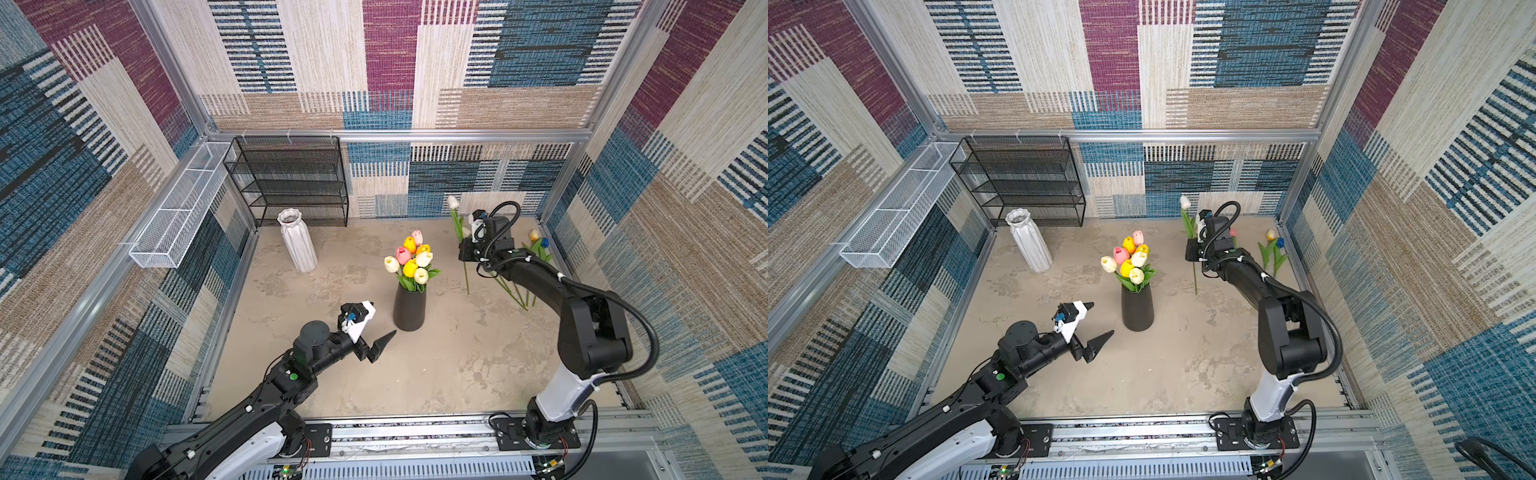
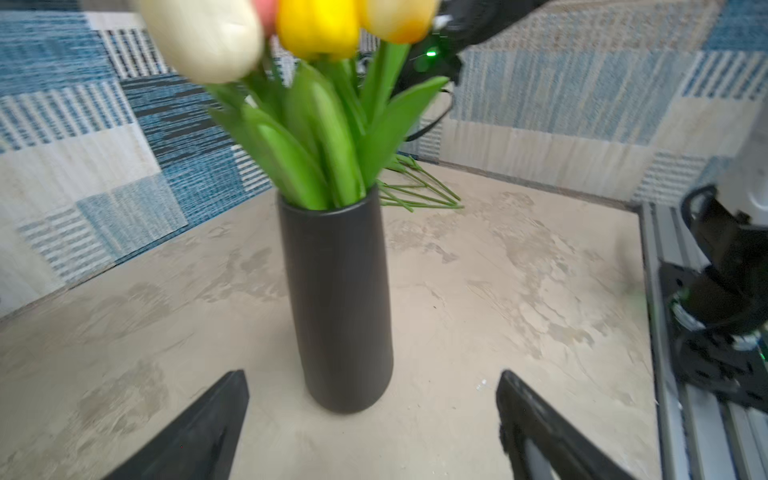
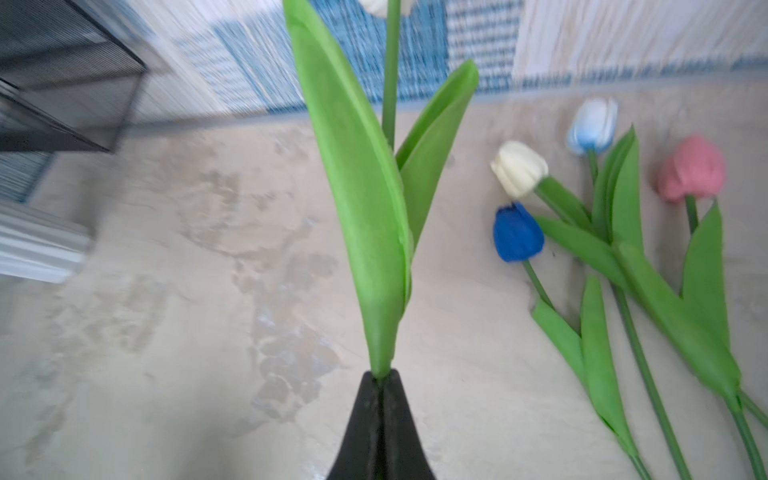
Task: Arrange the flowers into the vase
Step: 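Lift the white tulip upright with the right gripper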
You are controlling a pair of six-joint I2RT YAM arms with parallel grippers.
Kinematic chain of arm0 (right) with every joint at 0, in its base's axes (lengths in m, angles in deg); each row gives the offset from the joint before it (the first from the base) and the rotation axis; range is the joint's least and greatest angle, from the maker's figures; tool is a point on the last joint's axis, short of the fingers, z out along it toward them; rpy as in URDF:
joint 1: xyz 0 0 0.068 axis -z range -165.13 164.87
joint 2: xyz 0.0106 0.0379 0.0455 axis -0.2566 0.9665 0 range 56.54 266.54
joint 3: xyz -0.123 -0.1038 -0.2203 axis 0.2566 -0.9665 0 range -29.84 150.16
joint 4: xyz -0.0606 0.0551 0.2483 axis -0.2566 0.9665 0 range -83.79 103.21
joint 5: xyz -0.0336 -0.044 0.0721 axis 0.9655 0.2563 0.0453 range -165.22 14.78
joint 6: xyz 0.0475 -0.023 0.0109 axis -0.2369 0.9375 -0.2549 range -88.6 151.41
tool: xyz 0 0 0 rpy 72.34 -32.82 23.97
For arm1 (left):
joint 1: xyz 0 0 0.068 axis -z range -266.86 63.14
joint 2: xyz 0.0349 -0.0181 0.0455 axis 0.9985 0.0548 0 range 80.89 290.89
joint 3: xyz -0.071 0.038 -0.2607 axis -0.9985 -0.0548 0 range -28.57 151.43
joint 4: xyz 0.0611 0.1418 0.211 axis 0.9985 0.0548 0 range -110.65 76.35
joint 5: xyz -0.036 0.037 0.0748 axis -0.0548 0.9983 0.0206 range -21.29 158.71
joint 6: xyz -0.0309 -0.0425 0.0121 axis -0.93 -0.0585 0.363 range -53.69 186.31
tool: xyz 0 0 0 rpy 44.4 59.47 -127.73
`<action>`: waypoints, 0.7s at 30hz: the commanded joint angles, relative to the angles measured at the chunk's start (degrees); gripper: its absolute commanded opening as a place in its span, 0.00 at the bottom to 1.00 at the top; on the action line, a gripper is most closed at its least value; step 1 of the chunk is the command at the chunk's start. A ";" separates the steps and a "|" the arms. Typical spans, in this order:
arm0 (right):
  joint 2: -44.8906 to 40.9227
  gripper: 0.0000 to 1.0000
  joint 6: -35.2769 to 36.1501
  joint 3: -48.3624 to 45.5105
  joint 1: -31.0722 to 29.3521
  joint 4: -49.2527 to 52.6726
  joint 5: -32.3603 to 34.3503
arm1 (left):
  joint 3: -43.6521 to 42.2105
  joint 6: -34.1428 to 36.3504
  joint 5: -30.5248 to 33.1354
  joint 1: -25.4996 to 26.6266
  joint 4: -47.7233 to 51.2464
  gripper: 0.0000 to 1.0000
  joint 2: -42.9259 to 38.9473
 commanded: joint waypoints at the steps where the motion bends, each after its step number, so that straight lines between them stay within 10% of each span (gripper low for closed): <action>1: -8.62 0.00 -1.88 -7.30 -0.06 -14.30 -7.78 | -0.78 -9.08 -3.25 -4.67 -5.32 0.97 1.18; 11: -34.78 0.00 -4.90 -37.39 -0.59 -54.43 -23.59 | 6.11 -14.96 -11.12 -10.15 -11.99 0.95 16.60; 21: -37.37 0.00 -12.88 -48.97 -7.64 -88.86 -18.51 | 9.48 -15.38 -12.36 -10.15 -14.68 0.90 21.78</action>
